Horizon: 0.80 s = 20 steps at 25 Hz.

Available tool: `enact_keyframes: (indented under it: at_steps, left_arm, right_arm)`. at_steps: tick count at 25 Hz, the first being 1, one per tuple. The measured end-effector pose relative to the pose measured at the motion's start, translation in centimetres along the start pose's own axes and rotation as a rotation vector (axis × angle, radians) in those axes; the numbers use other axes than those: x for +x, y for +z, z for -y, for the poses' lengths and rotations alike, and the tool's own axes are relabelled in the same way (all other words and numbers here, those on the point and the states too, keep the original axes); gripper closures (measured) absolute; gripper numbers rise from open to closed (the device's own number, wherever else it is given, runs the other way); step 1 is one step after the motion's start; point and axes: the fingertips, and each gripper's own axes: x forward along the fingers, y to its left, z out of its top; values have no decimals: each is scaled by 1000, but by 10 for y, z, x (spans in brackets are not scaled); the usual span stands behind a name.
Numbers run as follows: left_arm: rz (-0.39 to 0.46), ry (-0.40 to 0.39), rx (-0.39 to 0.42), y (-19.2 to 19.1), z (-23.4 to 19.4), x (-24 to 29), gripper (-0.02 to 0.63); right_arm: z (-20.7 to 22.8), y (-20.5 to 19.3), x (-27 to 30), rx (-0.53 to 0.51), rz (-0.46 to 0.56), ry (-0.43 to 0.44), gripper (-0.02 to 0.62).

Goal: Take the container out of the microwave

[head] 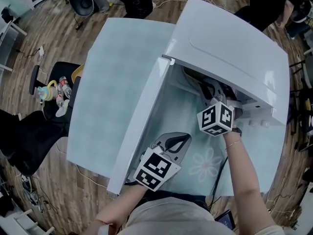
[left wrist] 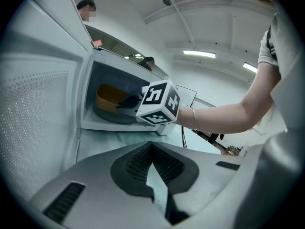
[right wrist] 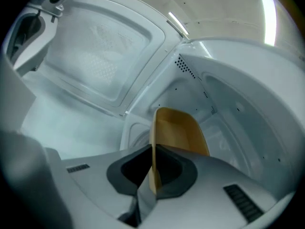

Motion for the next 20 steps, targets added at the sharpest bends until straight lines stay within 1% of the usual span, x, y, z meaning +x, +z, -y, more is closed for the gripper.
enact_keyframes:
  at_steps: [5,13,16,20]
  left_arm:
    - [13,2,-17,0,3,-6,595]
    - [49,1,-49,-3,23,-24,595]
    - [59,4,-42,-6,32,-29,595]
    - [65,7,-26,-9,44,-36,595]
  right_arm:
    - [-14,7,-19,5,15,32,565]
    - [-30,18,-52,69,51,23,565]
    - [-39,21,-69,88,71,13,565]
    - [-52,25,-92,118,93,23,565]
